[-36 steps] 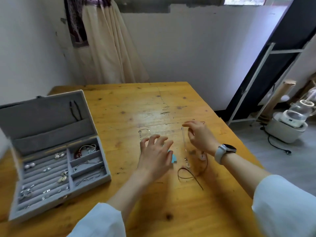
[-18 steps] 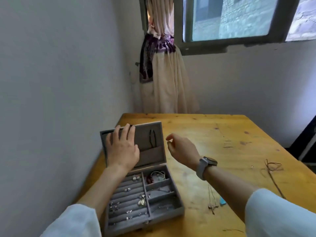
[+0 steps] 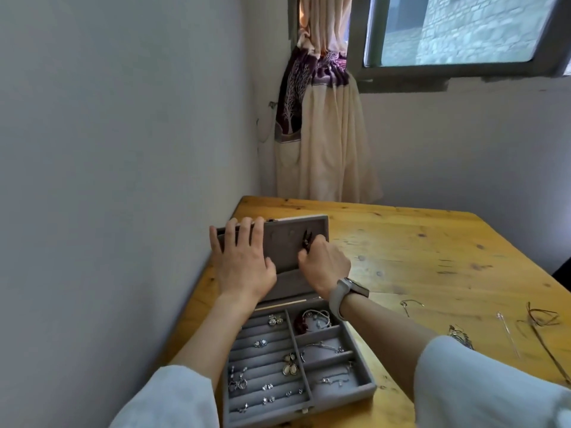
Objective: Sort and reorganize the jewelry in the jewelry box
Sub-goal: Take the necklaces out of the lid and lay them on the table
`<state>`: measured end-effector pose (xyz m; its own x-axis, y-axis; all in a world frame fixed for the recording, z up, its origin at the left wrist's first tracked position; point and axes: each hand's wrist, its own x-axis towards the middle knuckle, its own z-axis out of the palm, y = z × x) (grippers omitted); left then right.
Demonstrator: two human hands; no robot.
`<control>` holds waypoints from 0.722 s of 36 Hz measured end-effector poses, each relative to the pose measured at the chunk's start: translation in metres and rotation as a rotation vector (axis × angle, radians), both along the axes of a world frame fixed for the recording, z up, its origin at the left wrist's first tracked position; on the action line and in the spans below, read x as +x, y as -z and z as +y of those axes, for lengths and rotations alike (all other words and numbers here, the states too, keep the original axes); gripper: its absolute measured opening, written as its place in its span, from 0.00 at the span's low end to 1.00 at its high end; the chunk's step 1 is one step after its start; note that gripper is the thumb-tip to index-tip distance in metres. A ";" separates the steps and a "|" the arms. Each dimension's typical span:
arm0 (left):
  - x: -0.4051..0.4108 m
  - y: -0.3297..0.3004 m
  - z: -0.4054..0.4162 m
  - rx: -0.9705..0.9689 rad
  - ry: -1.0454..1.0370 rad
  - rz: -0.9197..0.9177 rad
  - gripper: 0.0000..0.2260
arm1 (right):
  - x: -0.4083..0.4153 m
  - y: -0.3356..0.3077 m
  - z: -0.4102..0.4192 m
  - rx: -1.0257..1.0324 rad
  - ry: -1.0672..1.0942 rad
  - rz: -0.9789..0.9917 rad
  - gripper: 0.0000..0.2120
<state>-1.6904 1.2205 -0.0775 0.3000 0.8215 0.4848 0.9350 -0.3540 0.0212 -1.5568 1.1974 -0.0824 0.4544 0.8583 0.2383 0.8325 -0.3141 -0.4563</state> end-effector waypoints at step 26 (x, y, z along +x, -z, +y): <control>0.019 -0.039 -0.025 -0.028 0.187 -0.434 0.20 | 0.053 -0.154 -0.074 0.650 -0.537 0.682 0.06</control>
